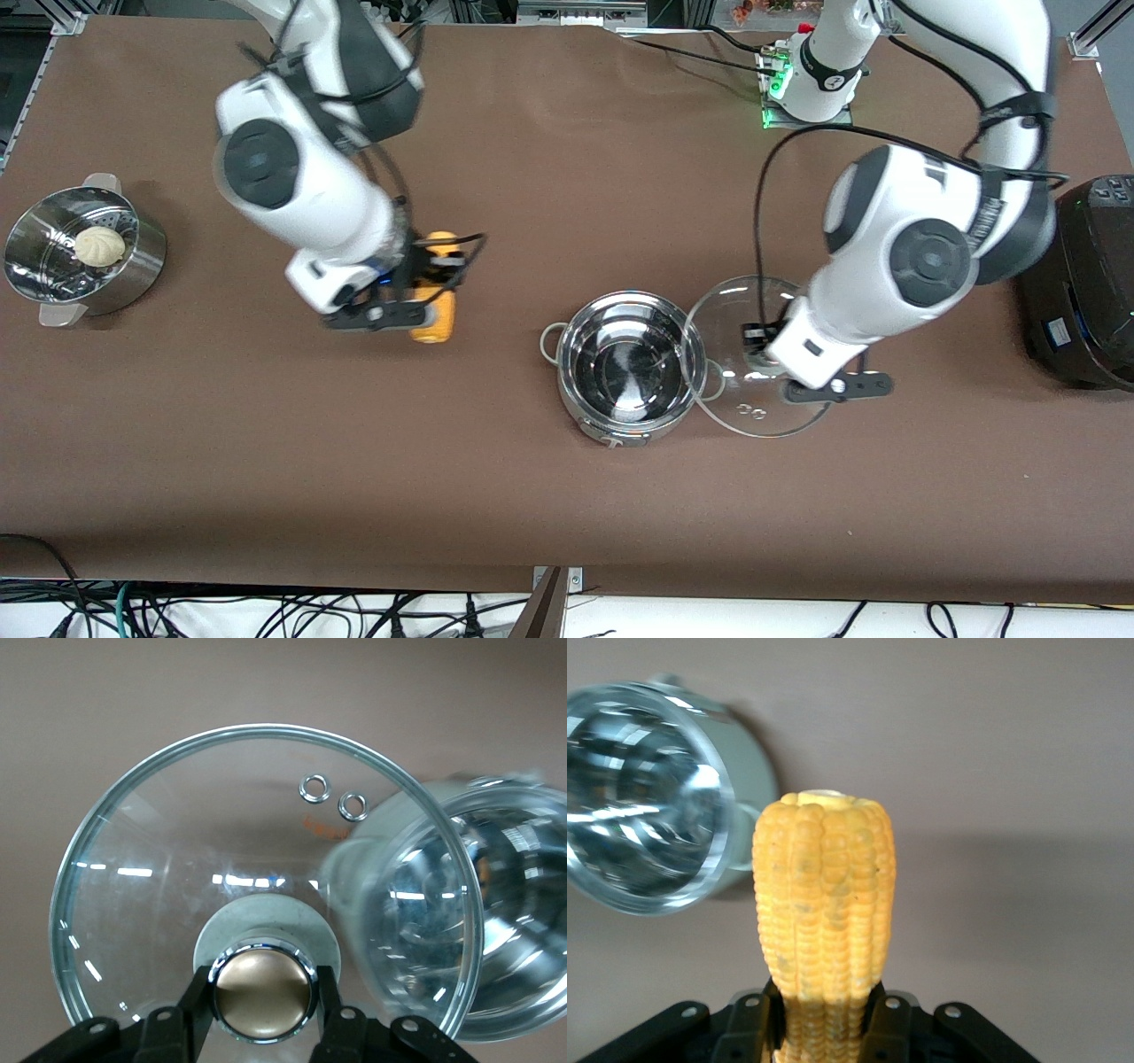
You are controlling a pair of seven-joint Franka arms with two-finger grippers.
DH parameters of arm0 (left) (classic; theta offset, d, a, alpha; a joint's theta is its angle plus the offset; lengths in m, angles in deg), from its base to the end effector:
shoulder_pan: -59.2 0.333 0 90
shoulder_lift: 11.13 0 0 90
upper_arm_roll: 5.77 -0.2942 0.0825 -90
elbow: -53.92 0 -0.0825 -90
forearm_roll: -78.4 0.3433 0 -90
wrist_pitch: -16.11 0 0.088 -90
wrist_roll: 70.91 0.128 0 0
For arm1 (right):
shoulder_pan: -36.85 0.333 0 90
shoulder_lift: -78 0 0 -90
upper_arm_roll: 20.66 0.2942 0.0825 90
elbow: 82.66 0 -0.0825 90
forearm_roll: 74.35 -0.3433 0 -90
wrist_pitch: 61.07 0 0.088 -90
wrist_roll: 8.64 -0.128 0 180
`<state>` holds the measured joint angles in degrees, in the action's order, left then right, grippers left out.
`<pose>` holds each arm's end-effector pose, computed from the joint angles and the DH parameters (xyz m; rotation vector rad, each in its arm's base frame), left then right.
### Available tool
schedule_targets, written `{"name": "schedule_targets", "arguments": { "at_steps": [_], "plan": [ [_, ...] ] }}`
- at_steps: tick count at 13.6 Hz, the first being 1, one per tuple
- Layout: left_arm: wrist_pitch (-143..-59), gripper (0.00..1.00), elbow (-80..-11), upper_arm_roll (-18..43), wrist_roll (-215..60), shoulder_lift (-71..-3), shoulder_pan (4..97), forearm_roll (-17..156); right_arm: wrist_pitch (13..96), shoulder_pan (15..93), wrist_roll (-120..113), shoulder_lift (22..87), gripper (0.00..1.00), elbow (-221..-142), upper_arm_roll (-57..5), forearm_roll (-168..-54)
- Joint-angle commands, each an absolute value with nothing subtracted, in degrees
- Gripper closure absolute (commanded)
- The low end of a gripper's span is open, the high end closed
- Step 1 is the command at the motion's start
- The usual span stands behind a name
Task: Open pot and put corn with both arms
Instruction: 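Carry the corn over the pot while the left gripper lowers the lid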
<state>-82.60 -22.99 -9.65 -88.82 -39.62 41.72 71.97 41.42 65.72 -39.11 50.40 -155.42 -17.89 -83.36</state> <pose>0.6155 -0.1697 0.4041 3.0887 0.1427 -0.2047 0.5521 0.3523 0.4522 -2.9696 0.0248 0.0874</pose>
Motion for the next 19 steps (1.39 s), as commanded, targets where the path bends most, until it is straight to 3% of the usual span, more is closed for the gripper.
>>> {"name": "schedule_targets", "arguments": {
  "at_steps": [1,6,11,18,19],
  "plan": [
    [-85.6,1.00,-35.3,-8.0,-79.8,-31.6,47.7,71.0,43.5,69.5,-46.1,41.7,1.00,-144.0,-18.6,-83.8],
    [-96.4,1.00,-48.5,-8.0,-67.3,-29.0,53.8,74.3,56.7,75.0,-49.9,34.6,1.00,-140.6,-18.7,-83.7],
    [-111.7,1.00,-59.0,-8.0,-66.6,-30.7,55.2,81.0,57.9,78.8,-49.0,24.8,1.00,-132.2,-19.2,-79.2],
    [-117.8,1.00,-60.3,-8.0,-66.8,-35.9,56.6,80.5,62.0,81.0,-47.7,19.0,1.00,-129.1,-19.0,-78.5],
    [-117.8,0.90,-61.0,-8.0,-67.5,-36.5,56.6,80.4,63.5,81.0,-47.6,18.6,1.00,-129.1,-19.0,-78.5]
  ]
}}
